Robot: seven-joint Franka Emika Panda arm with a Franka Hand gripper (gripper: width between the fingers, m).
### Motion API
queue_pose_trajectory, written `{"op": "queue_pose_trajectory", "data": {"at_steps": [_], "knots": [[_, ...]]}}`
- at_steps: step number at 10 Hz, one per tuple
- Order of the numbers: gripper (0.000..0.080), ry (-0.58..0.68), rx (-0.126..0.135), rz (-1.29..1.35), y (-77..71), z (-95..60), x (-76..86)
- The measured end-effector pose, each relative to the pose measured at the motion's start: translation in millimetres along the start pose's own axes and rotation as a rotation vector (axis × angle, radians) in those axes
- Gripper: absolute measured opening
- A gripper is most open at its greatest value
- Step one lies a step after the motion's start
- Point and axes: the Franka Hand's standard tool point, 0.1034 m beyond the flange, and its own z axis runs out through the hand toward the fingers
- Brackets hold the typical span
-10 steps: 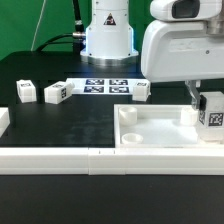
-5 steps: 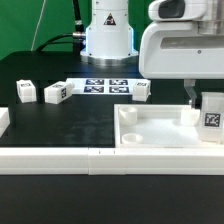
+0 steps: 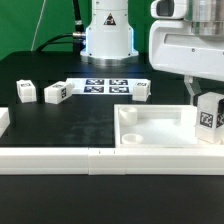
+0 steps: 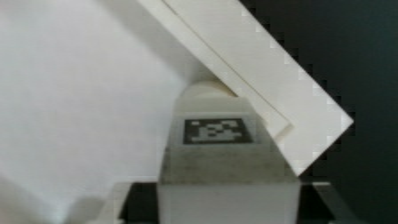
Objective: Assemble one leg
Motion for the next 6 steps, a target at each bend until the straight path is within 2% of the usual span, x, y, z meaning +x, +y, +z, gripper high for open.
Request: {"op": "queue_pose_trajectory", "data": {"at_steps": [3, 6], "knots": [[0.0292, 0.007, -0.004, 0.315, 0.4, 0.3, -1.3], [0.0292, -0.004, 0.000, 0.492, 1.0, 0.7, -0.5]]}}
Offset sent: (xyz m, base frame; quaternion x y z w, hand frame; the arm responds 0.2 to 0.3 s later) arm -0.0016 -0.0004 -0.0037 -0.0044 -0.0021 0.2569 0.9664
